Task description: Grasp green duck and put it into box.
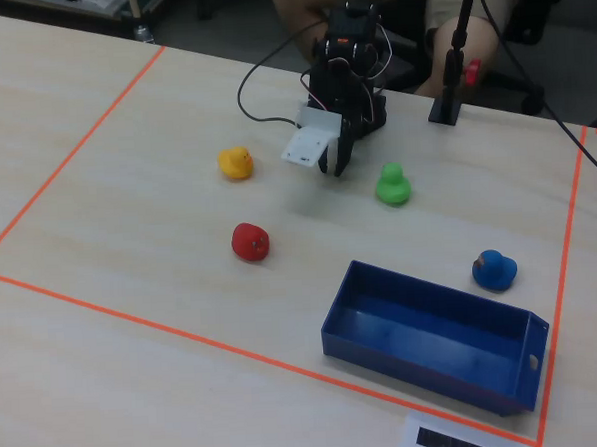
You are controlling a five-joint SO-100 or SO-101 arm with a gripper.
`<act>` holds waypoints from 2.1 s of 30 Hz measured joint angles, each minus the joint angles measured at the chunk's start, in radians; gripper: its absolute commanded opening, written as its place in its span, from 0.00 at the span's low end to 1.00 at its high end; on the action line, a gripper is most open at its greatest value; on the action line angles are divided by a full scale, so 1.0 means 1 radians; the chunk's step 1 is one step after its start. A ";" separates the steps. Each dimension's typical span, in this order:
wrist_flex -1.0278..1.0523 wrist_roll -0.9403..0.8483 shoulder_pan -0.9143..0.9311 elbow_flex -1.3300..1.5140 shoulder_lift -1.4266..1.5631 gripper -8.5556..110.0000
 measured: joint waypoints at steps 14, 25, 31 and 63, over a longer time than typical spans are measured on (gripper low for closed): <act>0.000 0.000 0.000 0.000 0.000 0.13; 0.000 0.000 0.000 0.000 0.000 0.13; 0.002 -0.014 0.032 0.000 0.000 0.12; 0.259 0.388 -0.534 -0.933 -0.888 0.44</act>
